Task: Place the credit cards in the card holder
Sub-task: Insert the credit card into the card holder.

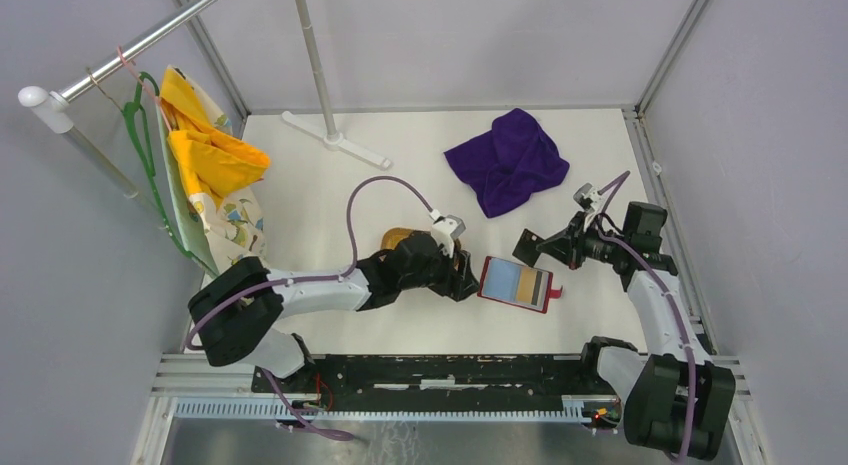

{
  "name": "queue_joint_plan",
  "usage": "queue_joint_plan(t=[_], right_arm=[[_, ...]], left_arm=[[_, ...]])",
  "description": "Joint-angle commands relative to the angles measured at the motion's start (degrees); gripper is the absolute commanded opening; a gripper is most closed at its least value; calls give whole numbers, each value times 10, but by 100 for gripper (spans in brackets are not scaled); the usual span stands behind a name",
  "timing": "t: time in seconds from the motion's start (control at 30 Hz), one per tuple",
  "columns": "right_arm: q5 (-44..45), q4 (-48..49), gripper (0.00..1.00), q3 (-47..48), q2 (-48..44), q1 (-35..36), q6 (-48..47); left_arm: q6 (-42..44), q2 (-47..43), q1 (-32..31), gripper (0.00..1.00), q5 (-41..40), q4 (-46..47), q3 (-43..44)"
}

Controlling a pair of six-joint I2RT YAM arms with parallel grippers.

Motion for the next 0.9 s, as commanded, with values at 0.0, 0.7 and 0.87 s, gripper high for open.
queue_joint_plan(t=[0.0,0.7,0.87], right_arm=[[-20,60,0,-44,2,-31,115],[108,90,0,-179,-34,-62,302],[128,88,0,-184,-37,-73,308]], left_arm=[[-8,29,-47,70,-56,-11,50],[15,105,-82,66,-154,-6,92],[12,120,-82,65,-168,-23,110]])
